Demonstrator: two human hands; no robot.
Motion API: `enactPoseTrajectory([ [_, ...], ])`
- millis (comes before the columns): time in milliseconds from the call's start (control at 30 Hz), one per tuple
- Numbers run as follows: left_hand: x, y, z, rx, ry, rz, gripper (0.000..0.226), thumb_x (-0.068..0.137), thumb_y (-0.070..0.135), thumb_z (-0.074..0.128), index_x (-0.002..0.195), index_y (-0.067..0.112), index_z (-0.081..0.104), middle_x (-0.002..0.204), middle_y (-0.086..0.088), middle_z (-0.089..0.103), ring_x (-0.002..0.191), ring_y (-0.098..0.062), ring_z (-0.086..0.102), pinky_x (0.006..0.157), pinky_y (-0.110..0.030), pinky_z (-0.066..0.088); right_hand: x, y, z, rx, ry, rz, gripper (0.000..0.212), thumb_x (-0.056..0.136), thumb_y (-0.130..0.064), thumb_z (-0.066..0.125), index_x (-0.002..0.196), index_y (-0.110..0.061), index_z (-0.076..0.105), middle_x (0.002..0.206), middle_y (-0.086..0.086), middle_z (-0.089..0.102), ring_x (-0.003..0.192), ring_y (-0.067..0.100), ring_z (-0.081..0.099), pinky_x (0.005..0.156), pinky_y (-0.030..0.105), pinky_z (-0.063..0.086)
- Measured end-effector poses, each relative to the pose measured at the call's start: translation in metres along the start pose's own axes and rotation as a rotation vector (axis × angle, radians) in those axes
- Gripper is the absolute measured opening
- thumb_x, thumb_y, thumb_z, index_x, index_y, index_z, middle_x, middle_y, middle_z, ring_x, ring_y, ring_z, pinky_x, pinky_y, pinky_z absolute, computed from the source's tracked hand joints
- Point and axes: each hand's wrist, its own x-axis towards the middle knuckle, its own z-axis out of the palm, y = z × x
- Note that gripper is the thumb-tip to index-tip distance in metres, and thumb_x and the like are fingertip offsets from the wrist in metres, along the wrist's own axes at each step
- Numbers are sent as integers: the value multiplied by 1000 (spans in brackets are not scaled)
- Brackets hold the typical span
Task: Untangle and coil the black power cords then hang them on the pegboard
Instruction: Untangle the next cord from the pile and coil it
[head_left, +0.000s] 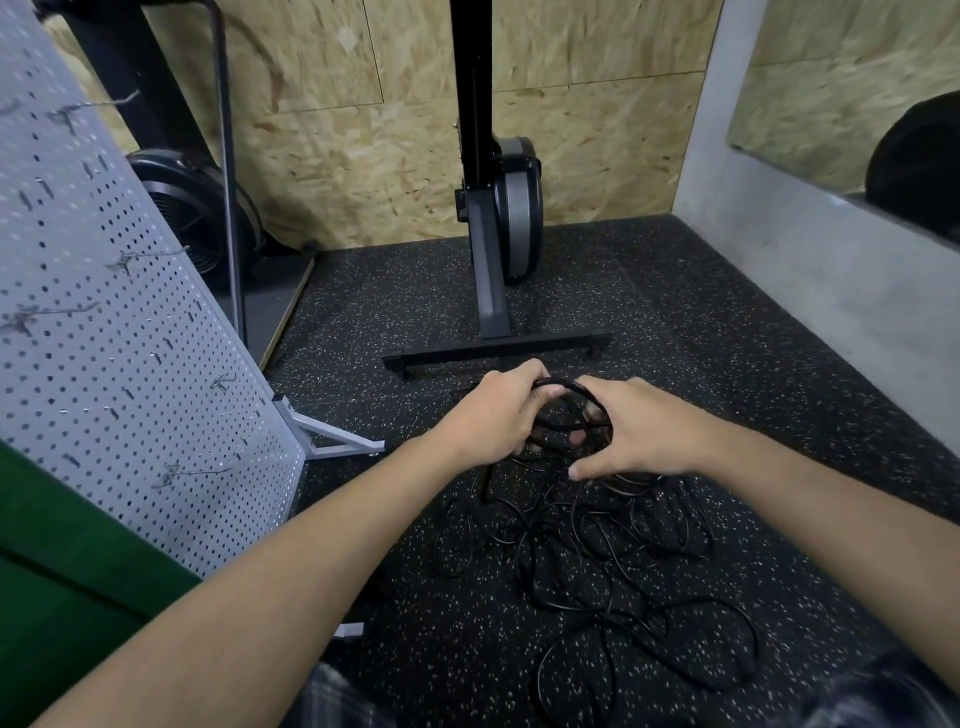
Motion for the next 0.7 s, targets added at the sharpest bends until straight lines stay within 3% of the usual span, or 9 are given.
enactPoseTrajectory([
  [67, 1, -2, -1, -40, 4, 14, 24, 112, 33, 45, 105, 12, 54, 70, -13, 73, 52, -23, 66, 54, -36, 54, 3, -2, 2, -75, 61, 35, 34, 74, -33, 86, 97, -25, 62, 81, -8, 71, 76, 10, 66, 70, 32, 55],
  [133, 3, -4, -5, -82, -10, 26, 23, 111, 32, 47, 102, 13, 55, 72, -10, 74, 50, -17, 62, 52, -27, 48, 5, -1, 3, -16, 45, 43, 18, 83, -25, 81, 93, -19, 69, 77, -6, 72, 72, 13, 68, 64, 28, 52],
  [200, 2, -5, -8, -81, -22, 19, 24, 111, 29, 50, 100, 10, 59, 62, 6, 70, 47, -10, 57, 51, -19, 42, 5, 2, 3, 183, -109, 46, 9, 93, -15, 73, 102, -16, 72, 85, -6, 78, 76, 11, 75, 72, 26, 57],
  [267, 2, -8, -11, -67, -40, 11, 26, 109, 28, 54, 97, 8, 64, 56, 19, 62, 46, -4, 52, 52, -16, 39, 3, 4, 0, 269, -235, 43, 11, 101, -11, 63, 110, -12, 69, 92, -5, 81, 76, 13, 76, 68, 26, 58],
  [333, 2, -13, -12, -92, -71, 13, 28, 108, 30, 57, 93, 9, 69, 60, 17, 64, 49, -5, 53, 55, -18, 41, 3, 6, 1, 268, -274, 40, 13, 106, -14, 57, 112, -7, 66, 84, -3, 77, 69, 14, 69, 61, 22, 53],
  [467, 2, -21, -12, -268, -89, -41, 27, 106, 32, 60, 93, 12, 72, 82, -5, 73, 61, -15, 63, 62, -29, 51, 6, 8, 2, 414, -301, 82, 20, 109, -19, 54, 109, -5, 69, 68, -7, 58, 64, 13, 59, 71, 34, 51],
  [533, 1, -20, -9, -418, -83, -84, 33, 107, 35, 58, 98, 6, 71, 81, -8, 70, 66, -19, 66, 64, -30, 53, 6, 7, 0, 520, -289, 85, 23, 110, -18, 51, 110, -3, 68, 64, -8, 53, 61, 11, 55, 67, 30, 50],
  [633, -2, -22, -6, -613, -88, -179, 45, 109, 42, 49, 103, 2, 68, 80, -8, 67, 77, -26, 69, 79, -37, 58, 5, 7, -5, 668, -182, 101, 23, 110, -17, 49, 110, -2, 66, 63, -7, 49, 58, 10, 52, 63, 27, 49],
  [700, -4, -28, -4, -661, -108, -224, 38, 110, 37, 48, 104, 6, 68, 81, -4, 67, 85, -29, 72, 94, -43, 56, 5, 10, -8, 770, -61, 134, 21, 110, -17, 49, 107, -5, 66, 63, -5, 49, 57, 11, 52, 64, 29, 48],
])
